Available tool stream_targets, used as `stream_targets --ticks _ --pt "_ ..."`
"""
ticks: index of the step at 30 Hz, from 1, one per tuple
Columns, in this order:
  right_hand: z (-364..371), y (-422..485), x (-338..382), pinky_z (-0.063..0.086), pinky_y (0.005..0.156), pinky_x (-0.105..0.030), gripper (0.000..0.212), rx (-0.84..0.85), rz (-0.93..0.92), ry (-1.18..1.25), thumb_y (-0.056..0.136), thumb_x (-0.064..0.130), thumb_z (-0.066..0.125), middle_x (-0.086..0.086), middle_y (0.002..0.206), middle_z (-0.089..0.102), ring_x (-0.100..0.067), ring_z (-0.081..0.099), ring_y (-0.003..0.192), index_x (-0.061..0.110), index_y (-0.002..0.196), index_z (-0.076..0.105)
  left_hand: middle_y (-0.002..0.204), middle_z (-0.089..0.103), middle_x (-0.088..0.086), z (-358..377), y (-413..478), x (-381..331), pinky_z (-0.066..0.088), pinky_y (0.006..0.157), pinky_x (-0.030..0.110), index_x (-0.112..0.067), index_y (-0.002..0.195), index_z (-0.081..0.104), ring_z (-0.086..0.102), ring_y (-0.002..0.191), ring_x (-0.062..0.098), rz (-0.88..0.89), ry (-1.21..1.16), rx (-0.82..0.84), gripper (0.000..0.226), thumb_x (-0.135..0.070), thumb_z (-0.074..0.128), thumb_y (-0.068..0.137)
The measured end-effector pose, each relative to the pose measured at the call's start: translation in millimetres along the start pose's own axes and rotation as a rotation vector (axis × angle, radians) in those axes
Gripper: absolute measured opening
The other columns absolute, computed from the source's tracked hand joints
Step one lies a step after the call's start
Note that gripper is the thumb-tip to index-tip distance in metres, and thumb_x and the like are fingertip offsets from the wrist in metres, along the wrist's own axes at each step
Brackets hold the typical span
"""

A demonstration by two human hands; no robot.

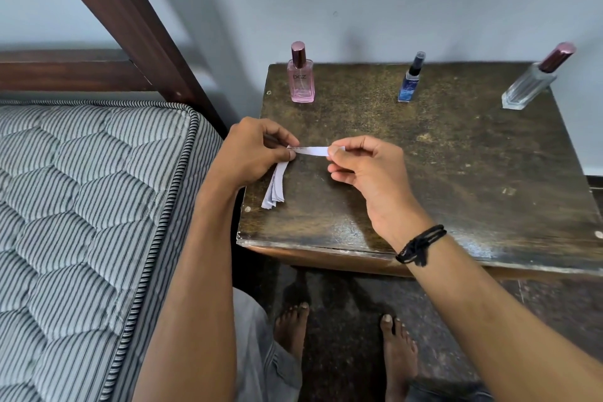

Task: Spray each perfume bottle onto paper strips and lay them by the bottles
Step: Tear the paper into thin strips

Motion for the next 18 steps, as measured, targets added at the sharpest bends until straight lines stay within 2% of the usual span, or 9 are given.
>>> stream_targets --ticks 6,11,18 --pt "0.2 -0.2 -1.3 0.057 0.064 -0.021 0.008 -0.006 -0.001 -0.005 0.090 -0.003 0.075 -0.010 0.081 0.072 -0.013 0.068 0.065 0.005 0.089 0.074 0.081 0.075 -0.007 0.7 0.8 4.2 0.054 0.081 0.020 -0.023 0.085 0.077 0.070 0.077 0.002 -0.033 -0.030 0.001 0.020 -0.007 0.084 0.077" --pt "-0.2 -0.6 -1.0 0.057 0.063 -0.021 0.008 -0.008 0.000 -0.014 0.090 -0.003 0.075 -0.012 0.083 0.072 -0.012 0.067 0.065 0.005 0.089 0.075 0.080 0.075 -0.006 -0.2 1.2 5.5 0.053 0.078 0.018 -0.024 0.085 0.077 0.070 0.077 0.002 -0.047 -0.038 -0.005 0.019 -0.007 0.084 0.077" --pt "-1.8 -0.5 -1.1 0.058 0.064 -0.021 0.008 -0.027 0.003 -0.021 0.090 -0.005 0.073 -0.012 0.081 0.072 -0.013 0.068 0.065 0.004 0.090 0.075 0.080 0.076 -0.002 0.8 1.6 9.1 0.055 0.081 0.023 -0.020 0.086 0.078 0.072 0.077 0.006 -0.059 -0.057 0.001 0.018 -0.007 0.085 0.076"
Point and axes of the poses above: each hand's wrist, its own y-axis towards the middle knuckle, its own z-axis out of the palm, x = y × z, the point moved 9 cm from there along y, towards the middle knuckle
